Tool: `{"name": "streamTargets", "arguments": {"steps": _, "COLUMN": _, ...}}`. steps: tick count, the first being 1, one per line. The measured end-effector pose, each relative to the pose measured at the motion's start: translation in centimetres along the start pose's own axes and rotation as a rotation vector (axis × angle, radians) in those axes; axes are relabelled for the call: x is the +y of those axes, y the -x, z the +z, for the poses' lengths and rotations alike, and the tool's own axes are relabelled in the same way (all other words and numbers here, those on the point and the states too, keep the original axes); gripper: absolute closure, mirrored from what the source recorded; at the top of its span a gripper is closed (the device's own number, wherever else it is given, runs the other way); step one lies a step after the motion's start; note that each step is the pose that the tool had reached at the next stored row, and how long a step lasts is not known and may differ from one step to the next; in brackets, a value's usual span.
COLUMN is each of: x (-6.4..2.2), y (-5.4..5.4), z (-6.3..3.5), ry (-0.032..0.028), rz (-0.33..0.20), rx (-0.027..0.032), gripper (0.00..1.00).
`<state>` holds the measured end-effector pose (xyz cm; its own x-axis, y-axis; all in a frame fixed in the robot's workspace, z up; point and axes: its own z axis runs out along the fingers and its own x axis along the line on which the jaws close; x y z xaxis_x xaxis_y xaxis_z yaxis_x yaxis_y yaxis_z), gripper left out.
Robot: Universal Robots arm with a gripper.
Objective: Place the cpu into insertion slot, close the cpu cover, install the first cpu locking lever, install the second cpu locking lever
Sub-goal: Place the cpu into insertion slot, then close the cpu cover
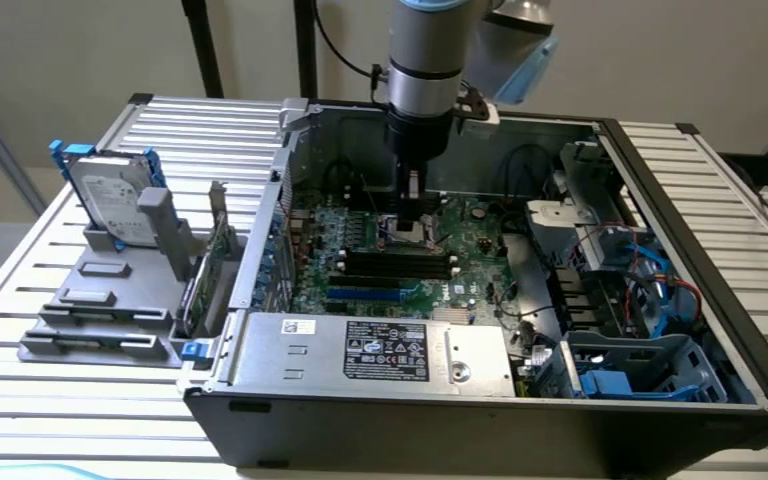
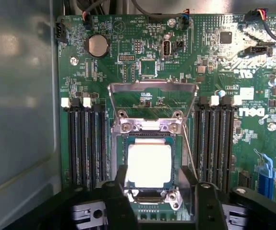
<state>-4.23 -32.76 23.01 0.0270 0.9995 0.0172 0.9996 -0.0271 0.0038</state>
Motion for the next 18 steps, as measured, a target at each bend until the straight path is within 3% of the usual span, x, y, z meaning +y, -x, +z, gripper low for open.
{"name": "streamTargets", "arguments": {"steps": 4, "x": -1.23, "y": 0.5, "z": -0.48, "ry": -0.0001, "rz": 0.000, "rx": -0.0002, "gripper": 0.64}}
{"name": "streamTargets", "arguments": {"steps": 9, "x": -2.98, "y": 1.1, "z": -0.92, "ry": 0.0006, "rz": 0.000, "rx": 0.0000, "gripper": 0.88}}
{"name": "streamTargets", "arguments": {"steps": 11, "x": -3.55, "y": 1.2, "z": -1.04, "ry": 0.0009, "rz": 0.000, "rx": 0.0005, "gripper": 0.89}}
{"name": "streamTargets", "arguments": {"steps": 18, "x": -3.59, "y": 1.2, "z": -1.04, "ry": 0.0010, "rz": 0.000, "rx": 0.0006, "gripper": 0.89}}
